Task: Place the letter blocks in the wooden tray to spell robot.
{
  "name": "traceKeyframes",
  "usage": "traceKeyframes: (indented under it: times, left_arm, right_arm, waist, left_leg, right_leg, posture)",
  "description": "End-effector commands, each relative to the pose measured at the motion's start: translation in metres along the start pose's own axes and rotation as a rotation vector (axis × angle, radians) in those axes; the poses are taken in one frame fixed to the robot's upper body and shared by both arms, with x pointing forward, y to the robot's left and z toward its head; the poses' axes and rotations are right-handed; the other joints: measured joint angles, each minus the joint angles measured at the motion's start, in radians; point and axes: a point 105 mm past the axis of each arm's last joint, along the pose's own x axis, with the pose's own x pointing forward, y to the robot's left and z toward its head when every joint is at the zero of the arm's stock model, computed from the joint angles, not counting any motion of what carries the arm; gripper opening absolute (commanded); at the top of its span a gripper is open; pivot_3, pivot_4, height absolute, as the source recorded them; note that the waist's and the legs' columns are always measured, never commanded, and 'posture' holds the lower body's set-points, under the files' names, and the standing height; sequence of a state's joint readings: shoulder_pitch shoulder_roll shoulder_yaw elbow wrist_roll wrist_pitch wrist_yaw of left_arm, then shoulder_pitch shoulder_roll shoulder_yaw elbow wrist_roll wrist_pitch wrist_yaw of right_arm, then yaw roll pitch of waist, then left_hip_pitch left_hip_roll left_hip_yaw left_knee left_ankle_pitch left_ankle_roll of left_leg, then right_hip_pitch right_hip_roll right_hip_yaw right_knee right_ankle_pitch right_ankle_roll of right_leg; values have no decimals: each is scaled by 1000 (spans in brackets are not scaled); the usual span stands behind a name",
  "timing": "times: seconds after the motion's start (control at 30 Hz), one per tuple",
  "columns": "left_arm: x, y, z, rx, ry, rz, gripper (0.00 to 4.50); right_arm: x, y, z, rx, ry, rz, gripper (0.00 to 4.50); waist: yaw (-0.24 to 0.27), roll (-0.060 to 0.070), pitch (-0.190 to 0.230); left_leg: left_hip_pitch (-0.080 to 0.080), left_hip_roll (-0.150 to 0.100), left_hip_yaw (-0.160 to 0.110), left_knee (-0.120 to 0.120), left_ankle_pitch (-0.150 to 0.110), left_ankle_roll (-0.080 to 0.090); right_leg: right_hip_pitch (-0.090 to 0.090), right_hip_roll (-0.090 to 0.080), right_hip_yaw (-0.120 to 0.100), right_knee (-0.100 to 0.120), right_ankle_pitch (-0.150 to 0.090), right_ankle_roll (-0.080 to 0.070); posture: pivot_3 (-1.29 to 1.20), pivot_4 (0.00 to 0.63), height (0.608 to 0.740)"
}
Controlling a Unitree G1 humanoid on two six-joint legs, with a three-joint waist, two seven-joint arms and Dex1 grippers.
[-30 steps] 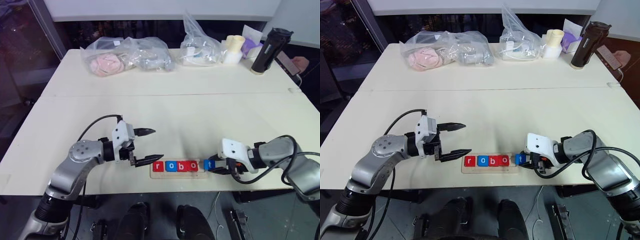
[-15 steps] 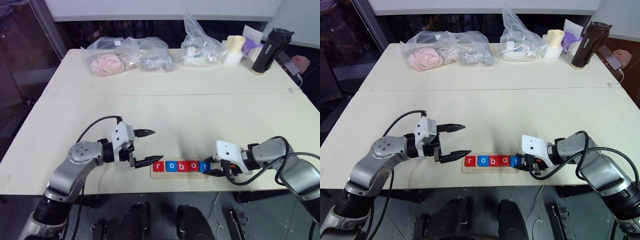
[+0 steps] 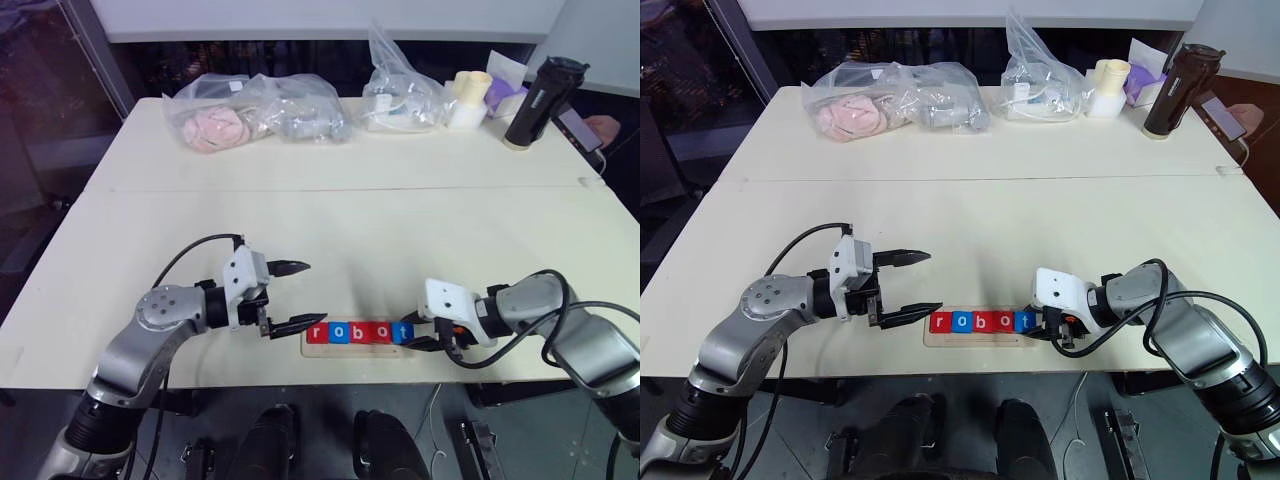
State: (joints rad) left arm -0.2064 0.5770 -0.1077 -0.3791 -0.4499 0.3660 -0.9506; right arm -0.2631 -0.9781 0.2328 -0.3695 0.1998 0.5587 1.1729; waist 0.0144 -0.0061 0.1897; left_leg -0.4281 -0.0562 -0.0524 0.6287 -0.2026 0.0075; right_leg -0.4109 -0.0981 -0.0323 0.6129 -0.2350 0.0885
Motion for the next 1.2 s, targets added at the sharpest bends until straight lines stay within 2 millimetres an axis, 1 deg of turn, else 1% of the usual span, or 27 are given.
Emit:
traceKeyframes:
  times: [0.03,0.43,0.5,0.53,0.6,0.63,0.67,0.9,1.2]
  left_arm:
    - [-1,-3,11,33,-30,-5,4500]
    - [-1,-1,12,36,-33,-3,4500]
    - [0,-2,12,35,-36,-4,4500]
    - [0,-2,12,34,-36,-4,4500]
    - [1,-2,12,33,-37,-5,4500]
    - [1,-3,12,32,-38,-6,4500]
    - [1,-3,12,32,-38,-7,4500]
    - [1,-2,12,32,-39,-4,4500]
    - [2,-3,13,32,-43,-9,4500]
  right_arm:
    - [1,2,9,-44,-16,1,1118]
    - [3,2,10,-47,-14,9,1118]
    - [2,1,11,-51,-15,6,2178]
    - [3,1,11,-53,-16,4,2610]
    - [3,-1,12,-60,-15,-3,3652]
    - [3,-1,12,-60,-17,-4,4108]
    - [2,-1,12,-61,-17,-4,4470]
    - [-1,-3,14,-70,-21,-14,4470]
    - [-13,-17,18,-70,-32,-102,4470]
  waist:
    - [0,0,0]
    - [0,0,0]
    - [0,0,0]
    - [0,0,0]
    - [0,0,0]
    - [0,0,0]
    - [0,0,0]
    - [0,0,0]
    - [0,0,0]
  left_leg:
    - [0,0,0,0,0,0]
    - [0,0,0,0,0,0]
    - [0,0,0,0,0,0]
    - [0,0,0,0,0,0]
    - [0,0,0,0,0,0]
    - [0,0,0,0,0,0]
    - [0,0,0,0,0,0]
    - [0,0,0,0,0,0]
    - [0,0,0,0,0,0]
  right_leg:
    - [0,0,0,0,0,0]
    - [0,0,0,0,0,0]
    - [0,0,0,0,0,0]
    - [0,0,0,0,0,0]
    - [0,0,0,0,0,0]
    - [0,0,0,0,0,0]
    - [0,0,0,0,0,0]
    - [0,0,0,0,0,0]
    - [0,0,0,0,0,0]
  posture:
    - [0,150,738]
    - [0,150,738]
    - [0,150,738]
    - [0,150,738]
    - [0,150,738]
    - [0,150,738]
    - [0,150,738]
    - [0,150,738]
    - [0,150,738]
